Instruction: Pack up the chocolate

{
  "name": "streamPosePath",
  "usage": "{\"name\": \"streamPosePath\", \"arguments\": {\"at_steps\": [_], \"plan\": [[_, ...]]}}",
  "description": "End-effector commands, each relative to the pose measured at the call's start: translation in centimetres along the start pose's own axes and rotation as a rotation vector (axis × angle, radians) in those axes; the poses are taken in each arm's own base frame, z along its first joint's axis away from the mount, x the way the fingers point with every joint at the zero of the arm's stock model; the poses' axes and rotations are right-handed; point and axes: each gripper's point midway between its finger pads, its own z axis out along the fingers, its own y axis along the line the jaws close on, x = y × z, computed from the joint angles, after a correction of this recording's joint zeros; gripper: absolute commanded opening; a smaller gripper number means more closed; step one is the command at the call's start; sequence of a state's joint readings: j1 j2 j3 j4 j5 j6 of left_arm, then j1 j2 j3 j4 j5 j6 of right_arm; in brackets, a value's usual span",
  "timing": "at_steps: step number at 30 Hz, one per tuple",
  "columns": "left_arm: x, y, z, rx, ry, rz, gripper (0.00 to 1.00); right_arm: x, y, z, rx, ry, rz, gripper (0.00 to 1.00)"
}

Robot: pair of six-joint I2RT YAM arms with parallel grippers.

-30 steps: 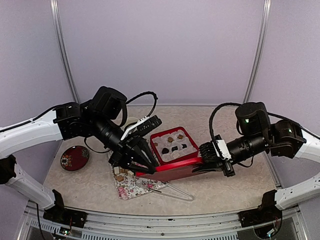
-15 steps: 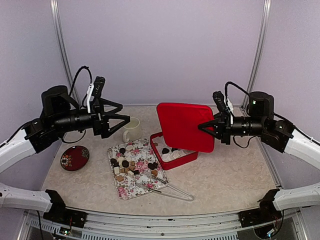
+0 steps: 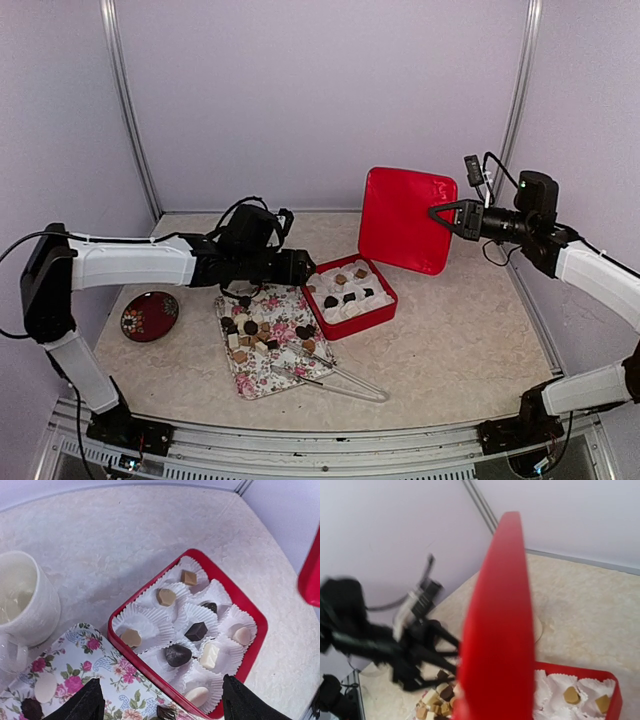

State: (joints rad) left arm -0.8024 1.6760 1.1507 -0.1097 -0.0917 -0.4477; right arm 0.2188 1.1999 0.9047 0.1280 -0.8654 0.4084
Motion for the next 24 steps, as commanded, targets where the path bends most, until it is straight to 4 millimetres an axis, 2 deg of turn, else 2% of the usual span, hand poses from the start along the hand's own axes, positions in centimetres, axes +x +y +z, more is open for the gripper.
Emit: {"name": "streamPosePath", "arguments": {"at_steps": [1,4,9,15,24], "plan": [[2.7,1.7,3.0,-0.131,0.056,-0.117,0.78,-1.1,0.7,-1.9,-0.031,-0.046,-0.011,0.0],[3.6,0.8,4.6,-0.113,0.078,-0.119,0.75,-0.9,0.5,-2.5,-0.015,-0.043,-0.001,0.0],[4.8,-0.6,7.4,-0.069,0.14,-0.083,0.64,0.0,0.1,-3.2,-0.021,-0.027,0.014,0.0],[4.9,-2.2,8.9,-0.015,0.146,-0.011,0.57,0.8,-1.2,-4.3,0.003,-0.024,0.055,0.0],[4.5,-3.2,11.5,0.014,0.158,0.155,0.48,2.3,-0.8,-4.4,-0.042,-0.01,0.108,0.0]]}}
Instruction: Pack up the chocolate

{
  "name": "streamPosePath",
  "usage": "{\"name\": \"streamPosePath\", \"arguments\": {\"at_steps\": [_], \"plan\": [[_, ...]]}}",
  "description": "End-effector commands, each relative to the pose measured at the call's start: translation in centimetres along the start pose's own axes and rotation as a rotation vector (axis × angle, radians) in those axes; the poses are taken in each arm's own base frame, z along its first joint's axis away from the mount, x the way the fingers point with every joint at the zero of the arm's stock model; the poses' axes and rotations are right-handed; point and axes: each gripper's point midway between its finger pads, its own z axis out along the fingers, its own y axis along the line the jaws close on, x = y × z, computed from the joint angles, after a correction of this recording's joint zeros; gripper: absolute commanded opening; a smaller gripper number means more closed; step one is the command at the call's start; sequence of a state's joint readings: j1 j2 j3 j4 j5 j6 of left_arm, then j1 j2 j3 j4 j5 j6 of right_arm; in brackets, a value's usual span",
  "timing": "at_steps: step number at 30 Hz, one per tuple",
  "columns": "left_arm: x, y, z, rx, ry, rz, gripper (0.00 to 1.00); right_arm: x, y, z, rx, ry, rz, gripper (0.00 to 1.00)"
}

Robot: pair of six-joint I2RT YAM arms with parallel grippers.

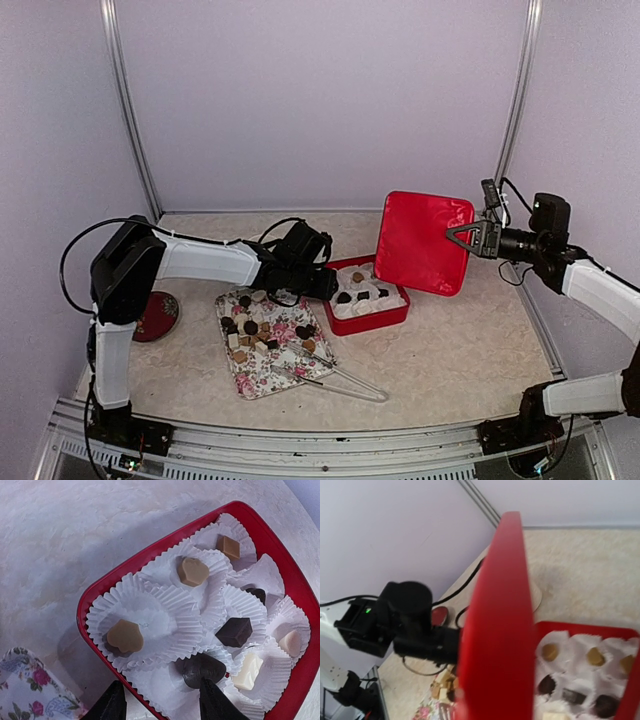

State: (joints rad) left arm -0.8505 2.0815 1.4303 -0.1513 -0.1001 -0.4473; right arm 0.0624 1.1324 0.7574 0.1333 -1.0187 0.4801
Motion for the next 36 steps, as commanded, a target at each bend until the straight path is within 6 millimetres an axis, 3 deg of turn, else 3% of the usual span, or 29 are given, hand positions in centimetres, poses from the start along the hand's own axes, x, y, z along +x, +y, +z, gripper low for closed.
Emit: {"name": "streamPosePath", "arguments": {"at_steps": [1,6,8,13,17,23,28,36], "plan": [[-0.8,-1.8,1.1,0.054,-0.006,0.123,0.48,-0.8,1.6,-0.6,-0.049,-0.023,-0.042,0.0],[-1.5,-3.3,1.1,0.109,-0.019,0.2,0.49,-0.5,1.5,-0.6,-0.052,-0.015,-0.035,0.0],[-2.2,-3.6,0.6,0.117,-0.037,0.235,0.54,-0.3,1.3,-0.5,-0.06,-0.008,-0.021,0.0],[-5.6,-3.2,-3.5,0.122,-0.157,0.249,0.77,0.2,1.1,0.0,-0.104,0.009,0.017,0.0],[-7.2,-1.5,-7.1,0.17,-0.255,0.158,0.83,0.4,0.6,0.4,-0.13,0.014,0.057,0.0],[-6.2,-2.4,-9.2,0.347,-0.274,0.095,0.85,1.9,0.2,2.4,-0.198,0.072,0.146,0.0],[-5.7,-4.0,-10.8,0.55,-0.275,0.056,0.85,3.1,1.5,3.9,-0.282,0.15,0.17,0.0],[-5.0,-8.1,-16.4,0.93,-0.311,0.1,0.78,3.7,4.3,3.9,-0.421,0.193,0.132,0.0]]}}
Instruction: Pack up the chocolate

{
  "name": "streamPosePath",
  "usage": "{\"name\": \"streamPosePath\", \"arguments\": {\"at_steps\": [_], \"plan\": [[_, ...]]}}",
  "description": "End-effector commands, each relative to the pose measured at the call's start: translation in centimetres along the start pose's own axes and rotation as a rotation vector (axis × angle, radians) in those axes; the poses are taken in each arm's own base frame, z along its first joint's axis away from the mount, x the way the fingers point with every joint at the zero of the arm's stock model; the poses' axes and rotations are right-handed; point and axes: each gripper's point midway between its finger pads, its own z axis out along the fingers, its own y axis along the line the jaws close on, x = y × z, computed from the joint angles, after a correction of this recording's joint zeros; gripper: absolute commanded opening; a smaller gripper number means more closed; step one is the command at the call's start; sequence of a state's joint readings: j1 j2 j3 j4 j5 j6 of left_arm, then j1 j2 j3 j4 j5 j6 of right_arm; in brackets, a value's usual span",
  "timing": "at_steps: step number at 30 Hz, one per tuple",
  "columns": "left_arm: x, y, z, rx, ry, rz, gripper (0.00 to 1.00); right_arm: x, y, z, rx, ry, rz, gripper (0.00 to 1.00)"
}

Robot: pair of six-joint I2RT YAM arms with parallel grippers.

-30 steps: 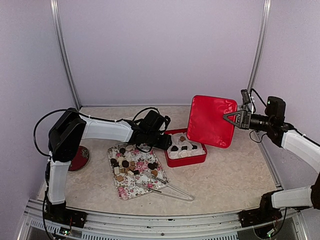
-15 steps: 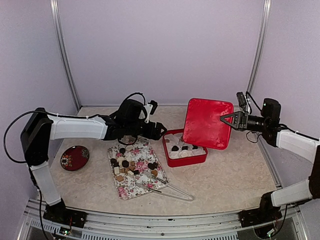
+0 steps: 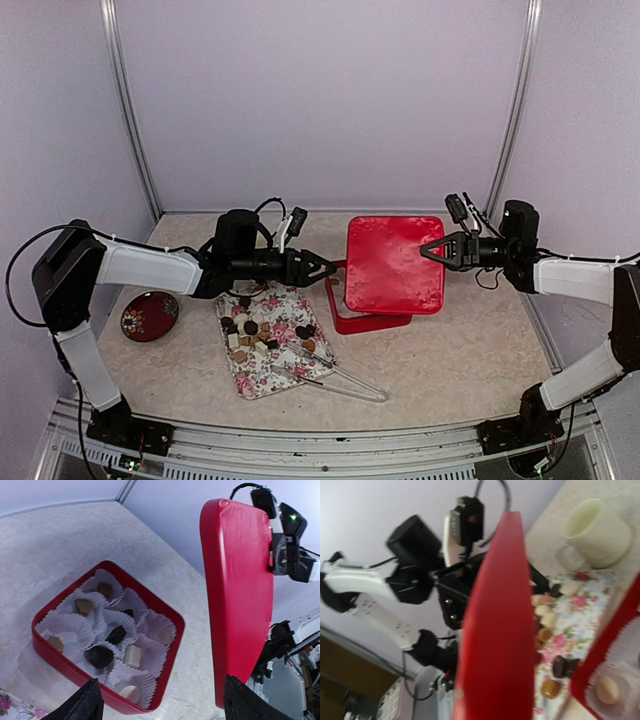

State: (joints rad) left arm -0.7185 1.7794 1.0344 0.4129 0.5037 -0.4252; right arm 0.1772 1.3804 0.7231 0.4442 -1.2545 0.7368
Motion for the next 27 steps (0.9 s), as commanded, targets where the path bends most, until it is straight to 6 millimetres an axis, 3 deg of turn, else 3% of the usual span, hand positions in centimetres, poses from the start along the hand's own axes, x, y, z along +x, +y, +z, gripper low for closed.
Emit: {"name": "streamPosePath", "arguments": {"at_steps": [1,7,15,21,27], "plan": [[-2.7,-6.9,-1.8,0.321,-0.068,0.042,0.76,-0.2,3.4,0.4,-0.132,0.041,-0.095,0.0],[-2.7,-8.7,-1.1,0.354,-0.061,0.031,0.67,0.0,4.0,0.9,-0.175,0.071,-0.102,0.0],[-2.4,-10.2,-1.4,0.395,-0.081,0.006,0.23,0.0,3.3,1.3,-0.184,0.08,-0.073,0.0],[-2.8,-11.4,-2.2,0.45,-0.122,-0.04,0.01,0.1,1.8,1.7,-0.167,0.07,-0.038,0.23],[-3.0,-12.8,-2.3,0.503,-0.145,-0.094,0.0,-0.5,-0.3,1.7,-0.109,0.021,-0.012,0.58]]}}
